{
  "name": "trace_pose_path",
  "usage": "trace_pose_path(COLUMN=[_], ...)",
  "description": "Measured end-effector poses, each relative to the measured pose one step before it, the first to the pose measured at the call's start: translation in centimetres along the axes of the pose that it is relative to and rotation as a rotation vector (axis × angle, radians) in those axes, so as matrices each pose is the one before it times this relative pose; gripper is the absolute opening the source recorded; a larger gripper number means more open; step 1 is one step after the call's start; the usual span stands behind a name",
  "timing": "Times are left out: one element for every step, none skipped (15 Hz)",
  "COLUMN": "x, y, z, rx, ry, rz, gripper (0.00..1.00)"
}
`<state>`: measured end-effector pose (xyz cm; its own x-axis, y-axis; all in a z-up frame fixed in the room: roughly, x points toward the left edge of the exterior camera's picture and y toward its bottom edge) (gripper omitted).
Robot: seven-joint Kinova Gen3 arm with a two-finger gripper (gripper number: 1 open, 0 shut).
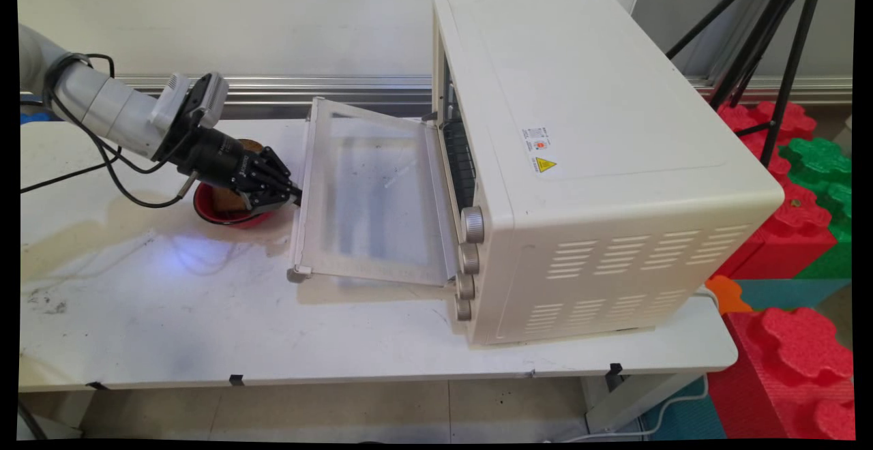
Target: Open the oven
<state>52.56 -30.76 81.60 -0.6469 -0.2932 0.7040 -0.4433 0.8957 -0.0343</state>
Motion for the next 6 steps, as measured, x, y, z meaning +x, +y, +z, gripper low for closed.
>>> trace_pose_path(x=[-0.112,-0.043,-0.095,-0.092,-0.062,-0.058], y=[0.036,-0.006,0.034,0.047,0.045,0.072], z=[-0.063,-0.005,-0.063,-0.086,-0.093,-0.131], rx=[0.00026,-0.00065,-0.00004,-0.00009,0.00003,0.00070], ry=[-0.00065,-0.00078,-0.00056,-0.00038,0.00012,0.00057], rz=[0.00060,0.00085,0.00061,0.00035,0.00037,0.00044], gripper=[0.00,0.00,0.00,0.00,0.00,0.00])
